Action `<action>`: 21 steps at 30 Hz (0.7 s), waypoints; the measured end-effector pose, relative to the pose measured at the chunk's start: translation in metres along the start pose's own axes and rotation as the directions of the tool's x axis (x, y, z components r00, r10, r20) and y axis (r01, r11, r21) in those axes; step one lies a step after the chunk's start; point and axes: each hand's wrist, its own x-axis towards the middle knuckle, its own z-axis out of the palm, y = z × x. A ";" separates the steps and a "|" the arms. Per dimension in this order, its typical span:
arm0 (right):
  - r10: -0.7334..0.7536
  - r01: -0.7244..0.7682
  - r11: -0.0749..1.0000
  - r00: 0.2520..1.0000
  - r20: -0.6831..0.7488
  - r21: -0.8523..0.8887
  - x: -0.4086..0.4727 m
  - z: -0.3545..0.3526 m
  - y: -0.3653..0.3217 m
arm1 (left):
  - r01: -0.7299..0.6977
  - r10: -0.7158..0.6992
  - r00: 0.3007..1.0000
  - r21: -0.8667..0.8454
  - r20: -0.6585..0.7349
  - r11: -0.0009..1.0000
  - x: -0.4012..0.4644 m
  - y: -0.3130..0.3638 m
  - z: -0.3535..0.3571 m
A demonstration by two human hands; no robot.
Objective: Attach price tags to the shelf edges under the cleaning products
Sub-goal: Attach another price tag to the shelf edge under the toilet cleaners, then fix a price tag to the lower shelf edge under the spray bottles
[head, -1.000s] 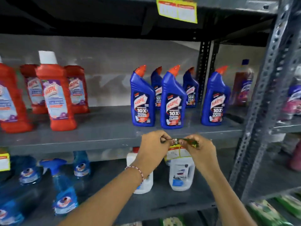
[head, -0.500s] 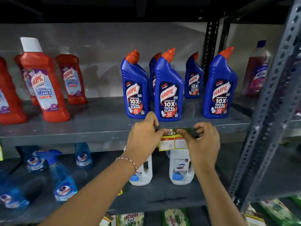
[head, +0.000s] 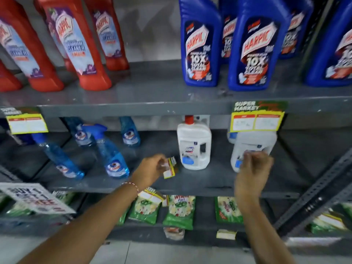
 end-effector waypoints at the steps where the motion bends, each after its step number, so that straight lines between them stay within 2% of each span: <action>1: 0.053 -0.047 0.998 0.992 0.113 -0.050 -0.018 0.007 0.018 | 0.122 -0.129 0.983 0.057 0.134 0.991 -0.003 -0.028 0.008; 3: 0.152 -0.099 0.977 0.944 0.292 -0.187 -0.051 0.022 0.046 | 0.247 -0.256 0.923 0.070 0.286 0.967 -0.013 -0.073 0.025; 5: 0.215 -0.085 0.949 0.880 0.424 -0.304 -0.081 0.036 0.074 | 0.211 -0.235 0.920 0.109 0.315 0.971 -0.019 -0.100 0.039; 7: 0.261 -0.016 0.905 0.810 0.525 -0.426 -0.106 0.048 0.101 | 0.125 -0.161 0.947 0.145 0.278 0.982 -0.021 -0.112 0.049; 10: 0.315 0.109 0.834 0.711 0.628 -0.541 -0.134 0.064 0.132 | 0.034 -0.048 0.982 0.078 0.181 0.996 -0.026 -0.121 0.054; 13: 0.367 0.295 0.700 0.632 0.683 -0.650 -0.157 0.078 0.144 | -0.009 0.009 0.992 0.006 0.129 1.000 -0.035 -0.126 0.056; 15: 0.399 0.349 0.632 0.619 0.677 -0.692 -0.173 0.086 0.148 | -0.042 0.052 0.992 -0.088 0.114 0.995 -0.046 -0.129 0.053; 17: 0.375 0.364 0.609 0.651 0.660 -0.704 -0.191 0.095 0.148 | -0.060 0.073 0.995 -0.185 0.067 0.981 -0.059 -0.141 0.043; 19: 0.310 0.345 0.657 0.686 0.658 -0.670 -0.211 0.110 0.142 | -0.022 0.025 1.000 -0.277 0.009 0.961 -0.074 -0.165 0.029; 21: 0.346 0.267 0.720 0.662 0.665 -0.641 -0.233 0.136 0.133 | 0.020 -0.037 0.998 -0.340 -0.042 0.940 -0.089 -0.194 0.009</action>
